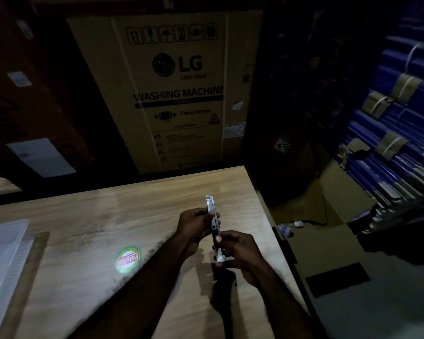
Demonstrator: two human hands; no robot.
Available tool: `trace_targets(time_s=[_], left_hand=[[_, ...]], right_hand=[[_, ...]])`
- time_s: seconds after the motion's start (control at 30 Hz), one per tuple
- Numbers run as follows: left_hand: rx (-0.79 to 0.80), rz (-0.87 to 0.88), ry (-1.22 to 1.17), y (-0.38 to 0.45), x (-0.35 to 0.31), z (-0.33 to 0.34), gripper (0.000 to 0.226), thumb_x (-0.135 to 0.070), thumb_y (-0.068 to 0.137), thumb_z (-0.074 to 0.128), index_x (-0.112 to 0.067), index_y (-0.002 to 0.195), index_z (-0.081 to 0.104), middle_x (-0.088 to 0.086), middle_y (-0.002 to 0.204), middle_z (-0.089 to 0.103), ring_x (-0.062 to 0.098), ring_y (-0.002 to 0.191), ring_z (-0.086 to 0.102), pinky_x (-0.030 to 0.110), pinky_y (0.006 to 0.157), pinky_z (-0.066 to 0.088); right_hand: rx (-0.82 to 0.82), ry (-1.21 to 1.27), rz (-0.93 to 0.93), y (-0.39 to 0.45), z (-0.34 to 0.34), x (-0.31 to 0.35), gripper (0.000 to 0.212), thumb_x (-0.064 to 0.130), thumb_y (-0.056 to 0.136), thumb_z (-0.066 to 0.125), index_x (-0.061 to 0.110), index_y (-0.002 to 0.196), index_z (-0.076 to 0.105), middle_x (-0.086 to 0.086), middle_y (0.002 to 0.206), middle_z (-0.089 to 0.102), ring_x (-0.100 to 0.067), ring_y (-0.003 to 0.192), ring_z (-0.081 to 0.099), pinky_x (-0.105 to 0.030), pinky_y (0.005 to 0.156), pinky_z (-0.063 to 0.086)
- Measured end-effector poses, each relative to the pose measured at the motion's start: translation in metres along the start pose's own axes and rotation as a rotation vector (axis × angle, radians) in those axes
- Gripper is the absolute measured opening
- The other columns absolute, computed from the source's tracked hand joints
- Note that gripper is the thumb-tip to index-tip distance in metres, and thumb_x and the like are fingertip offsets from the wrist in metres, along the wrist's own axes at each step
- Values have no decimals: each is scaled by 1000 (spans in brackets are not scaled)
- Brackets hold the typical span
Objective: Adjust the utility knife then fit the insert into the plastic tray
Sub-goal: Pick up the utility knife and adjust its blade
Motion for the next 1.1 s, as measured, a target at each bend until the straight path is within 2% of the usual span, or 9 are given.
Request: trace_targets(time_s=[0.17,0.4,0.57,0.67,0.8,0.93,1.0,1.1], left_hand=[[-13,-6,-8,-1,2,-5,13,-2,88,56,2,92,67,14,85,71,30,76,67,35,70,59],[-16,-1,-6,-4,1,-8,10,-2,87,58,-1,87,68,15,85,71,31,78,68,39,76,58],[-20,4,-2,-5,0,-8,10,-1,86,58,-2,88,68,14,85,71,31,78,68,37,73,58],[-27,3,3,-5,1,-8,14,-2,86,58,3,95,68,14,84,71,29,76,68,35,70,58],[-24,7,1,-5,1,-8,14,-1,86,58,4,95,68,15,85,71,31,77,68,36,70,58],[-20,10,4,-5,2,-9,19,-1,86,58,5,102,66,16,87,71,30,76,68,34,67,58],[-21,10,7,-5,2,-9,19,-1,86,58,5,102,66,16,87,71,29,76,69,33,65,58],[-10,20,11,-6,0,-9,17,-2,87,58,4,99,68,13,85,71,28,76,69,35,68,58]], right_hand=[[-4,-7,1,-4,2,0,17,8,87,68,-2,101,70,-17,81,69,-19,57,64,-31,53,57],[22,0,-6,-7,4,1,20,1,88,65,-6,106,67,-16,80,68,-14,52,64,-32,54,59],[28,-8,3,-8,4,0,20,-3,87,64,-7,107,67,-14,78,69,-13,52,65,-34,57,60],[26,-23,3,-9,4,0,20,-3,87,65,-5,107,68,-16,81,69,-17,57,65,-36,60,61],[26,-33,11,-9,4,-1,21,-4,85,66,-3,106,69,-13,80,70,-17,59,66,-35,58,62],[38,-35,7,-11,4,-1,21,-5,85,66,-1,105,70,-13,79,70,-19,62,66,-42,69,61],[39,-35,19,-11,5,0,21,-4,85,66,-2,105,70,-13,78,69,-17,58,65,-39,68,61],[42,-1,29,-12,7,0,22,8,87,69,-3,106,69,-17,83,69,-22,59,63,-31,60,60]])
Point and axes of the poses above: each hand's wrist, its own y-axis towards the middle knuckle, its own z-axis out of the palm, x = y × z, the point moved 7 cm from there along y, towards the middle knuckle
